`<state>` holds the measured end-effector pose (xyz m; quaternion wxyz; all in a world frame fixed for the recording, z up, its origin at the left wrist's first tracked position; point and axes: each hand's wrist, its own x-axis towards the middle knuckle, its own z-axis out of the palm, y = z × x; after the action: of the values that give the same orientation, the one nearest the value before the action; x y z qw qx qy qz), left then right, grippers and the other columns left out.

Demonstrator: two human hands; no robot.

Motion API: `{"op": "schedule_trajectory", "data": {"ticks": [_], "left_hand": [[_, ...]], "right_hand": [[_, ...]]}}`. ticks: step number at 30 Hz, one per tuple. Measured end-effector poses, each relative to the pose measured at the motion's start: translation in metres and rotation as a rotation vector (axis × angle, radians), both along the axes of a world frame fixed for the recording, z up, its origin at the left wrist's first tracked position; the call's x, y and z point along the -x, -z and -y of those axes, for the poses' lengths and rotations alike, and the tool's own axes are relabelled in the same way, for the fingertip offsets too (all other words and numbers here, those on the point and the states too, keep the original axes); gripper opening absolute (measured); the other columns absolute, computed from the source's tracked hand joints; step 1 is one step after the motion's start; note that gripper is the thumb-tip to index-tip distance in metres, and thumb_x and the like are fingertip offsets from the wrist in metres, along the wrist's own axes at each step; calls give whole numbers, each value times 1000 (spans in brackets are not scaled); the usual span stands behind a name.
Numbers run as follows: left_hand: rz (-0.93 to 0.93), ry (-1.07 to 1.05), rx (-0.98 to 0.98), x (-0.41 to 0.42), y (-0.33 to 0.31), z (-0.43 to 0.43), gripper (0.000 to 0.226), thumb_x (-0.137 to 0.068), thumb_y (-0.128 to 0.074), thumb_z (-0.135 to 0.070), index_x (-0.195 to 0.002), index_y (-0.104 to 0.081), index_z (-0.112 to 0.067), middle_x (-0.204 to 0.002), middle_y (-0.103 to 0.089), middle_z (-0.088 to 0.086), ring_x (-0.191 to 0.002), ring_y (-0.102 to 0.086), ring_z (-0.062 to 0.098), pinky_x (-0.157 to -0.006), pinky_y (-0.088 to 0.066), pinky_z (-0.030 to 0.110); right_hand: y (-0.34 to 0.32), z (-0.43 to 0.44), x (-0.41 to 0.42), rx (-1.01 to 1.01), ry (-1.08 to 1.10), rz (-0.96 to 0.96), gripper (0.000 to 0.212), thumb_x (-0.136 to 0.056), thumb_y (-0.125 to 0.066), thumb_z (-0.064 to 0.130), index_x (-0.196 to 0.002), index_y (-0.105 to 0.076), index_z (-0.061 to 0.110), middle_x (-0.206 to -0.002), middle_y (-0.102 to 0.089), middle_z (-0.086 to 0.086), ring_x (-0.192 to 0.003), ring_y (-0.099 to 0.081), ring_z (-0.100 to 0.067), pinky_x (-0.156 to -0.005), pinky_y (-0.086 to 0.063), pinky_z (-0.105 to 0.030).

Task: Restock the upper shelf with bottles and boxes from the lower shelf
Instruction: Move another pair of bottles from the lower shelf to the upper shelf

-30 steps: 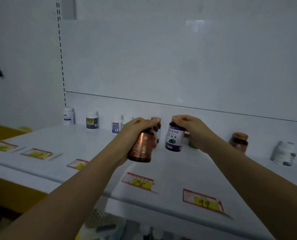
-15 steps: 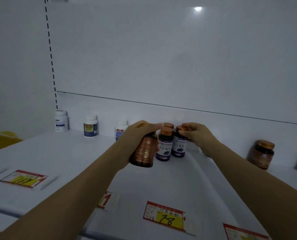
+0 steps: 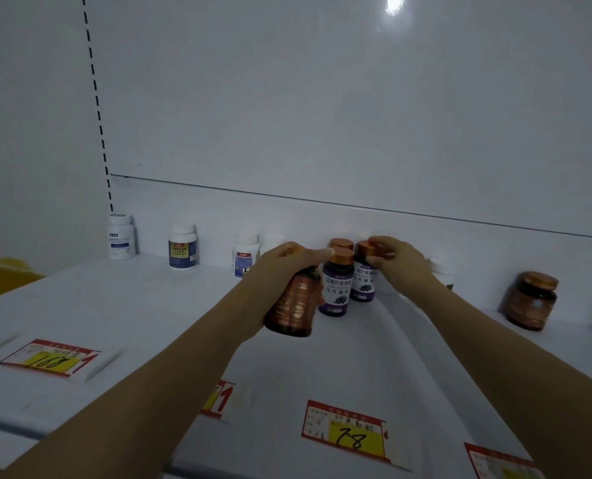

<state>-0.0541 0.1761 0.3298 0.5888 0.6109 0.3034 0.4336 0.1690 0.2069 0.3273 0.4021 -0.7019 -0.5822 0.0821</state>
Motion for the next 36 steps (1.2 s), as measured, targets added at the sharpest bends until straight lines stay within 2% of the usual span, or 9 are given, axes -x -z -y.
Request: {"op": "schedule_trajectory", "data": {"ticks": [4, 8, 10, 14, 20, 27, 30, 34, 36], "left_hand": [[-22, 2, -14, -1, -2, 2, 26, -80, -70, -31, -88, -53, -12, -77, -67, 9, -65, -66, 26, -66, -55, 34], [-28, 5, -20, -7, -7, 10, 23, -80, -69, -33, -85, -55, -15, -81, -67, 9, -68, -65, 26, -70, -56, 36], [-20, 27, -20, -14, -10, 18, 23, -80, -69, -33, -84, -55, -16, -79, -67, 9, -64, -65, 24, -65, -57, 34], [6, 132, -18, -35, -15, 38, 17, -83, -66, -28, -85, -56, -15, -65, -67, 4, -51, -65, 17, -50, -55, 25], [-36, 277, 19, -80, -16, 61, 26, -80, -70, -30, -90, -54, -11, -72, -65, 9, -57, -66, 21, -59, -55, 30], [-91, 393, 23, -163, -20, 99, 20, -84, -67, -25, -89, -51, -13, -81, -65, 13, -70, -67, 27, -66, -57, 34], [-175, 360, -31, -209, -18, 111, 26, -83, -67, -32, -95, -56, -11, -88, -64, 8, -76, -65, 21, -69, -55, 31], [-240, 266, -153, -273, -14, 119, 24, -84, -67, -33, -93, -66, -10, -116, -58, 1, -96, -57, 17, -77, -46, 25], [-290, 189, -230, -304, -13, 120, 29, -82, -70, -30, -99, -65, -7, -104, -59, -5, -95, -54, 16, -70, -44, 21]], "right_hand": [[1, 13, 8, 80, 95, 212, 50, -91, -60, 20, -134, -42, 2, -132, -53, -18, -118, -53, -30, -95, -43, -35], [5, 41, 6, 367, 98, 499, 43, -93, -54, 25, -129, -50, 2, -130, -53, -17, -117, -53, -29, -95, -45, -33], [4, 57, 4, 464, 85, 564, 41, -94, -52, 25, -128, -52, 2, -130, -55, -17, -118, -53, -28, -96, -45, -32], [0, 90, -3, 577, 107, 598, 43, -96, -49, 26, -131, -52, 2, -132, -55, -15, -120, -53, -28, -99, -43, -30], [-8, 143, -36, 589, 198, 638, 44, -94, -51, 30, -129, -54, 4, -130, -56, -14, -117, -54, -28, -98, -46, -33], [-12, 208, -112, 625, 300, 576, 41, -94, -52, 29, -126, -56, 5, -128, -57, -12, -116, -54, -26, -97, -45, -31], [-13, 228, -150, 621, 307, 556, 42, -95, -53, 30, -129, -54, 5, -129, -56, -12, -117, -53, -26, -97, -45, -30], [-13, 240, -206, 605, 287, 580, 43, -95, -53, 30, -129, -54, 5, -130, -56, -14, -117, -54, -26, -95, -45, -29], [-15, 241, -234, 572, 258, 599, 42, -95, -53, 29, -127, -56, 4, -129, -56, -15, -117, -54, -27, -94, -44, -28]]}}
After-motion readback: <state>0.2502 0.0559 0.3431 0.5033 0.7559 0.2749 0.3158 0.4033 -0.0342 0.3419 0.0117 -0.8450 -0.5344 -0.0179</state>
